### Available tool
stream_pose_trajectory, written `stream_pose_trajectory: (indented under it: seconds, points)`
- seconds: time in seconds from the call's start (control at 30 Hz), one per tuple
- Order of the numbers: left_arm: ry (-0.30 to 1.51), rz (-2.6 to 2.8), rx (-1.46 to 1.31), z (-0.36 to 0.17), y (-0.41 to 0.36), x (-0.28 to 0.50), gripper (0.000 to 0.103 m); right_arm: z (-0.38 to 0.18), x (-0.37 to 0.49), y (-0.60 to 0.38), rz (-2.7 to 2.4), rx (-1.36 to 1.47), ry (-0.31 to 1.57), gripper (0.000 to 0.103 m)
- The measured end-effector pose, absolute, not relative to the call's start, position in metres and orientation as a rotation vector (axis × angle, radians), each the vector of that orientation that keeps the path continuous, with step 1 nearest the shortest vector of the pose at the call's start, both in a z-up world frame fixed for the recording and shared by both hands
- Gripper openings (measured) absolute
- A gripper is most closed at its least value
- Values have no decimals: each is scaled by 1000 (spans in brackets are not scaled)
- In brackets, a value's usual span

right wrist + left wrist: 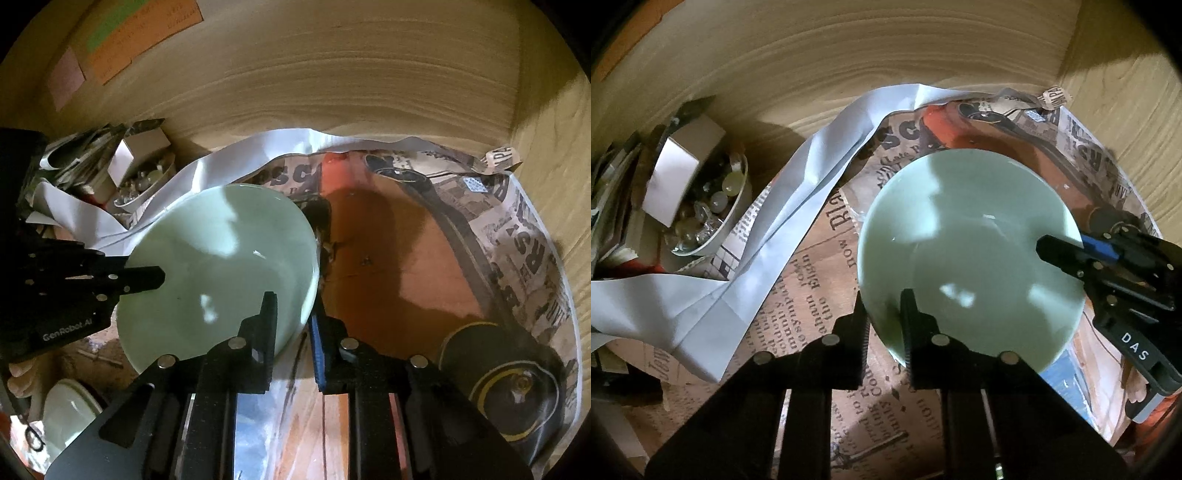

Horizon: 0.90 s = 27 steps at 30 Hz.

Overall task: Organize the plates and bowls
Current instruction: 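Lift the mint-green bowl with both grippers toward the stack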

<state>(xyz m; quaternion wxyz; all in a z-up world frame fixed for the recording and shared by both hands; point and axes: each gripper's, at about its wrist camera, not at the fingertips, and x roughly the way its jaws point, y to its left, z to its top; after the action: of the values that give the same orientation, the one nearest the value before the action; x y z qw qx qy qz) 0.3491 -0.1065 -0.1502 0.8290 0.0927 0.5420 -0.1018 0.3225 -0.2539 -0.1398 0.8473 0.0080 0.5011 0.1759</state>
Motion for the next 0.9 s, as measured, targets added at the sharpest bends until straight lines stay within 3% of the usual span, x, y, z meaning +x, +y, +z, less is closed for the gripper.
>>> stream_pose_trajectory:
  seconds: [0.9]
  points:
    - [877, -169, 154, -73, -69, 248, 16, -62, 258, -223, 432, 10, 853, 14]
